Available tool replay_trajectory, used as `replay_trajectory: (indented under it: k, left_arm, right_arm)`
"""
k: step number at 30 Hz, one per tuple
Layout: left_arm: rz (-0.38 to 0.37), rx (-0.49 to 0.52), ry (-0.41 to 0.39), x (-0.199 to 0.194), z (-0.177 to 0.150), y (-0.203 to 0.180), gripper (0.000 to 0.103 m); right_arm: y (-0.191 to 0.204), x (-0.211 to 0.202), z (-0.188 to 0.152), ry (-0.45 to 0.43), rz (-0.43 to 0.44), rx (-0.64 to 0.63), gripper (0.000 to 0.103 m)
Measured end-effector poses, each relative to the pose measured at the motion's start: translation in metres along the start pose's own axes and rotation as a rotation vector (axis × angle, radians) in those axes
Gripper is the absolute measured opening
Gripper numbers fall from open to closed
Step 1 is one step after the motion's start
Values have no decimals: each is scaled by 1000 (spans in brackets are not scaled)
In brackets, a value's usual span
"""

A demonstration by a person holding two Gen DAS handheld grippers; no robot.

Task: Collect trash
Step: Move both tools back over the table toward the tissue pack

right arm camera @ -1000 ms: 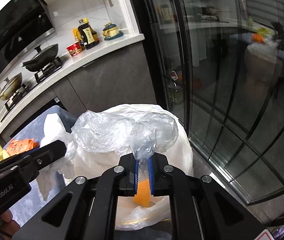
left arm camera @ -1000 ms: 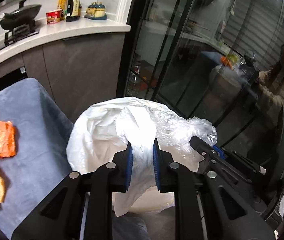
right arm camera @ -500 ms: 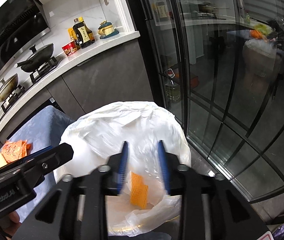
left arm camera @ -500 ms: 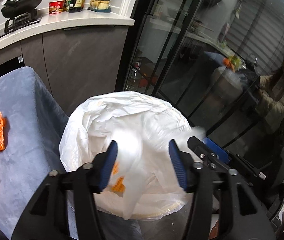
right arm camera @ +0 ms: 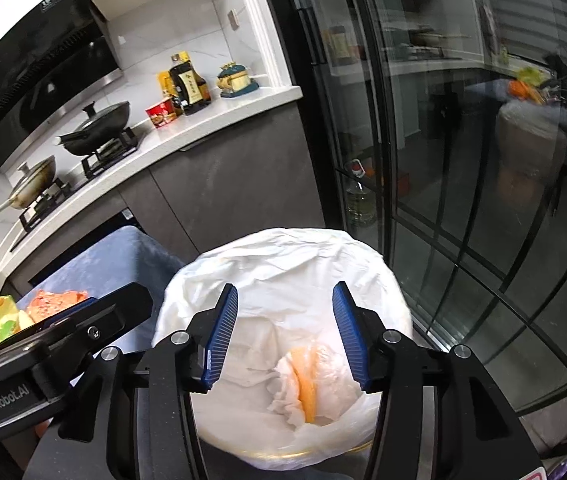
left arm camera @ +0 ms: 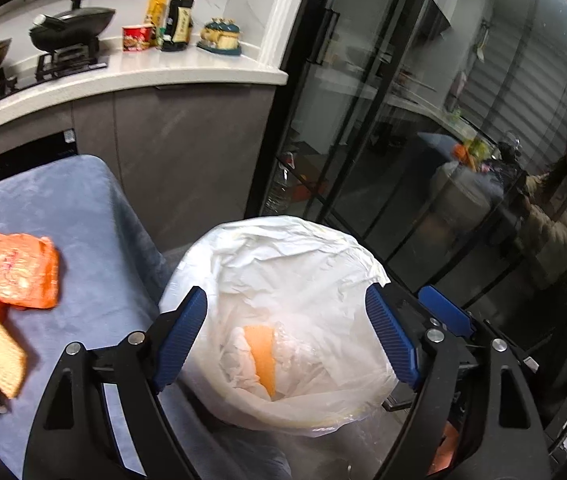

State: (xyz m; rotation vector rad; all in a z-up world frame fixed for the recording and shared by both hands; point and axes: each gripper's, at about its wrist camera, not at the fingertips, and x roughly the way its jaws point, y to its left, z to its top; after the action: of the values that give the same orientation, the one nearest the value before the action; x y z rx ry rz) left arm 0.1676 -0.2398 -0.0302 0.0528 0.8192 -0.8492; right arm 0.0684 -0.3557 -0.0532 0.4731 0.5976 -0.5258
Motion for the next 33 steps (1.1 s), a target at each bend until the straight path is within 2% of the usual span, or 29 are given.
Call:
replay_trajectory:
  k: [2, 6, 10, 15, 23, 29, 33]
  left_arm:
    - [18, 4, -25, -13, 0, 4, 78]
    - [84, 7, -84, -46, -1, 20, 83]
    - [147, -35, -121, -83, -6, 47, 85]
    - [270, -89, -155, -129, -16, 90, 85]
    - [436, -152, -142, -186, -44, 159, 86]
    - [511, -199, -122, -217, -72, 205, 86]
    - [515, -262, -123, -233, -88, 234, 90]
  right_arm:
    - [6, -5, 0, -9, 15, -1, 54]
    - [29, -19, -1, -19, 56, -25, 54]
    - [56, -30, -9, -14, 111, -56, 54]
    - [103, -42, -26, 2, 180, -136, 55]
    - [192, -51, -62, 51, 314, -266, 63]
    - [255, -53, -90, 101, 393, -357, 64]
    - [292, -52, -106, 121, 427, -410, 65]
